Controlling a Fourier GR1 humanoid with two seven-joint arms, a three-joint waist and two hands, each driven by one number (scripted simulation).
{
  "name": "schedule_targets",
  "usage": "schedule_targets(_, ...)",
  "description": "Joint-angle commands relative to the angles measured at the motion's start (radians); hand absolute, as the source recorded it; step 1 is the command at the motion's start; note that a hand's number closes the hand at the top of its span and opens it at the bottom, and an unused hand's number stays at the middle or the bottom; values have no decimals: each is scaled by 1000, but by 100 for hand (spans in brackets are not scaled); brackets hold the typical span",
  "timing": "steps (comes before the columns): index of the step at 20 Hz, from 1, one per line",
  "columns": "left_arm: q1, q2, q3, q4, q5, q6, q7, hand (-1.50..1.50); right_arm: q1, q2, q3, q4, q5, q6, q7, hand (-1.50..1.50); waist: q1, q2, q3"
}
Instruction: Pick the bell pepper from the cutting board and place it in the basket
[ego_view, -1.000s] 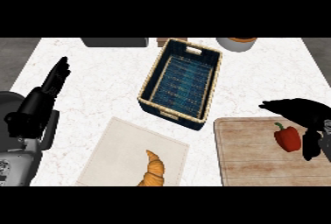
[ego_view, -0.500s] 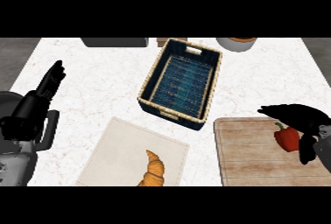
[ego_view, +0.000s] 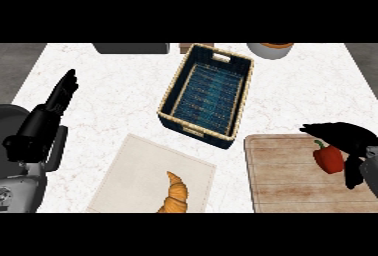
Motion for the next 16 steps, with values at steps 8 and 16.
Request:
schedule_targets(8,-38,-15,29,30,-22,-23,1,0,-50,75,-34,204,80,-93,-85,150,3,2,0)
schedule_targets(16,13,-25,46,2,-19,-39,-19,0,-44,84,-47,196,131,-229,-139,150,1,0,0)
